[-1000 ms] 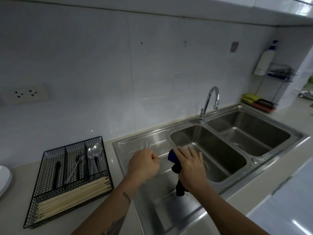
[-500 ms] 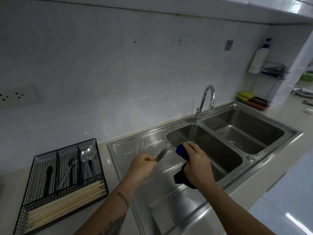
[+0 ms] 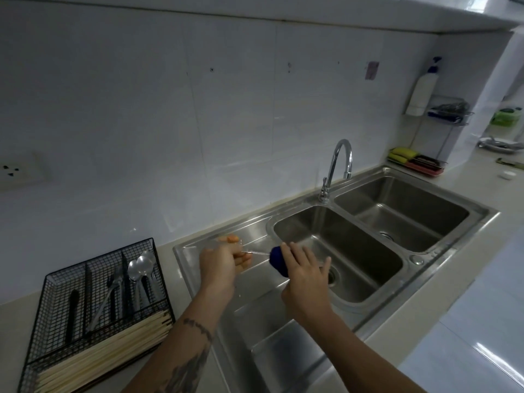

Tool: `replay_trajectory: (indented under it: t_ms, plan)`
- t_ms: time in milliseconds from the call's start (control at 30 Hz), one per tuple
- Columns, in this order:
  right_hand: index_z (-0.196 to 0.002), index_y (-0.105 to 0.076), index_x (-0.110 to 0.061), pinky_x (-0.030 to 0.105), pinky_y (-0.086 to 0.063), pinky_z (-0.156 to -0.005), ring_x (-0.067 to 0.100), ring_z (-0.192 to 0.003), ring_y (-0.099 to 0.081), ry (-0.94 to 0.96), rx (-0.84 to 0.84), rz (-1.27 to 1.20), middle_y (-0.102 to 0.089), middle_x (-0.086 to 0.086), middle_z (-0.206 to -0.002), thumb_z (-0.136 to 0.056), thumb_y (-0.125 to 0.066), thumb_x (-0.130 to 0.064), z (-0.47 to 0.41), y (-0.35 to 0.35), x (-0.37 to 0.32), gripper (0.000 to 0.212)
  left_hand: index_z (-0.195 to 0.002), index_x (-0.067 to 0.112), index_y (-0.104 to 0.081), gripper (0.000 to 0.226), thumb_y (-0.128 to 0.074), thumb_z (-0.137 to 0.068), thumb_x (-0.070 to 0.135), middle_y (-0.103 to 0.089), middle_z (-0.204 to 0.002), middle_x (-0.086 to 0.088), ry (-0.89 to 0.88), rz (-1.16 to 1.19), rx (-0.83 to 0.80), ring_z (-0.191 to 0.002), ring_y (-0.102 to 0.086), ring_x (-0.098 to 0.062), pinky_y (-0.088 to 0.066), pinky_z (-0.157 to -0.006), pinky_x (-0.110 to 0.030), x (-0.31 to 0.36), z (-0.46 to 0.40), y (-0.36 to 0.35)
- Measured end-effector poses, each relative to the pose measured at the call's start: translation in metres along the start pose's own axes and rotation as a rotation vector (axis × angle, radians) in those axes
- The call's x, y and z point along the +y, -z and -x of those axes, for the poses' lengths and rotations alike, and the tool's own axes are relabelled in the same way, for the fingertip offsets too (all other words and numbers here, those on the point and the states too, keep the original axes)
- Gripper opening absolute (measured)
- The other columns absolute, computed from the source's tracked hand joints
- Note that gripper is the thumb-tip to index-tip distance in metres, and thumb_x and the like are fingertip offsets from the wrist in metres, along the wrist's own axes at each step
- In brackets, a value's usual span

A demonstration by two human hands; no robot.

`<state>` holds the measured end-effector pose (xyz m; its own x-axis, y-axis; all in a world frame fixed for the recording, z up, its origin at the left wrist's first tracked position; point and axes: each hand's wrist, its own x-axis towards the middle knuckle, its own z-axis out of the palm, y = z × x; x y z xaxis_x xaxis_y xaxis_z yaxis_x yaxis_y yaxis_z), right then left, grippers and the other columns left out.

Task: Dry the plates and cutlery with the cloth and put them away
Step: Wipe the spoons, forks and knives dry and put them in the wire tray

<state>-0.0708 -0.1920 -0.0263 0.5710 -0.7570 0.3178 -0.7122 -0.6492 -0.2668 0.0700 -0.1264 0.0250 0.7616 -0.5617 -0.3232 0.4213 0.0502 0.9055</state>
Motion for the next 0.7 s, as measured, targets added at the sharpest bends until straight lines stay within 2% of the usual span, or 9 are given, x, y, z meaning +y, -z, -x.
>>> replay_trajectory:
  t_ms: [67, 133, 233, 300, 333, 400, 467, 567, 700]
  plan:
    - [-0.144, -0.034, -0.024, 0.067, -0.011, -0.112, 0.027, -0.141, -0.027, 0.021, -0.011, 0.026, -0.039, 0.0, -0.147, -0.073, -0.066, -0.011, -0.001, 0.0, -0.001, 0.079, -0.083, 0.002, -0.064, 0.018, -0.052, -0.088, -0.01, -0.065, -0.079, -0.02, 0.055, 0.026, -0.014, -0.067, -0.066, -0.029, -0.059, -0.064, -0.035, -0.001, 0.003, 0.009]
    - [-0.14, -0.039, -0.022, 0.065, -0.014, -0.112, 0.025, -0.136, -0.036, 0.145, 0.029, 0.031, -0.046, 0.0, -0.141, -0.07, -0.069, -0.012, 0.0, 0.002, -0.016, 0.077, -0.083, 0.002, -0.063, 0.018, -0.05, -0.088, -0.009, -0.065, -0.077, -0.018, 0.104, 0.058, -0.06, -0.071, -0.066, -0.029, -0.056, -0.066, -0.036, -0.004, 0.005, 0.01]
    - [-0.131, -0.05, -0.022, 0.063, -0.031, -0.106, 0.024, -0.114, -0.053, 0.209, 0.095, 0.004, -0.059, -0.001, -0.12, -0.064, -0.073, -0.015, -0.003, -0.001, -0.021, 0.071, -0.084, 0.002, -0.062, 0.017, -0.049, -0.089, -0.008, -0.063, -0.079, -0.016, 0.128, 0.105, -0.12, -0.075, -0.065, -0.03, -0.056, -0.071, -0.038, -0.003, 0.008, 0.01]
    - [-0.124, -0.057, -0.019, 0.05, -0.048, -0.092, 0.026, -0.098, -0.055, 0.169, 0.104, -0.089, -0.061, 0.0, -0.108, -0.067, -0.075, -0.02, -0.008, -0.004, -0.007, 0.06, -0.086, 0.002, -0.062, 0.016, -0.051, -0.091, -0.008, -0.064, -0.08, -0.016, 0.116, 0.109, -0.146, -0.076, -0.066, -0.029, -0.058, -0.076, -0.039, -0.006, 0.008, 0.014]
    - [-0.122, -0.059, -0.019, 0.041, -0.05, -0.083, 0.025, -0.093, -0.054, 0.156, 0.096, -0.126, -0.061, 0.001, -0.105, -0.067, -0.076, -0.02, -0.01, -0.005, -0.001, 0.057, -0.088, 0.002, -0.062, 0.015, -0.052, -0.093, -0.009, -0.065, -0.082, -0.016, 0.095, 0.105, -0.17, -0.077, -0.068, -0.029, -0.058, -0.078, -0.039, -0.009, 0.008, 0.017]
    - [-0.119, -0.061, -0.019, 0.031, -0.044, -0.075, 0.023, -0.088, -0.051, 0.15, 0.07, -0.141, -0.06, 0.001, -0.102, -0.065, -0.076, -0.01, -0.013, -0.003, 0.003, 0.057, -0.089, 0.0, -0.063, 0.014, -0.054, -0.093, -0.01, -0.067, -0.087, -0.016, 0.014, 0.073, -0.224, -0.081, -0.07, -0.027, -0.06, -0.079, -0.036, -0.015, 0.008, 0.022]
    - [-0.117, -0.062, -0.018, 0.031, -0.042, -0.076, 0.021, -0.087, -0.049, 0.165, 0.091, -0.166, -0.06, 0.002, -0.1, -0.068, -0.067, 0.003, -0.016, -0.001, 0.0, 0.054, -0.086, -0.001, -0.066, 0.013, -0.058, -0.09, -0.011, -0.069, -0.092, -0.019, -0.093, 0.014, -0.234, -0.084, -0.071, -0.028, -0.061, -0.074, -0.029, -0.018, 0.007, 0.025]
    - [-0.117, -0.063, -0.015, 0.035, -0.045, -0.08, 0.024, -0.089, -0.052, 0.166, 0.159, -0.197, -0.062, 0.004, -0.101, -0.067, -0.062, 0.007, -0.019, 0.006, -0.009, 0.054, -0.089, -0.002, -0.069, 0.004, -0.065, -0.09, -0.001, -0.074, -0.085, -0.018, -0.169, -0.059, -0.137, -0.076, -0.073, -0.023, -0.058, -0.065, -0.021, -0.014, 0.008, 0.022]
    - [-0.132, -0.052, -0.012, 0.046, -0.038, -0.105, 0.027, -0.116, -0.05, 0.274, 0.155, -0.137, -0.058, 0.005, -0.125, -0.067, -0.069, -0.004, -0.008, -0.003, -0.031, 0.067, -0.092, 0.002, -0.07, 0.007, -0.068, -0.091, 0.009, -0.075, -0.079, -0.01, -0.156, -0.095, -0.038, -0.063, -0.071, -0.009, -0.053, -0.054, -0.016, -0.014, 0.009, 0.015]
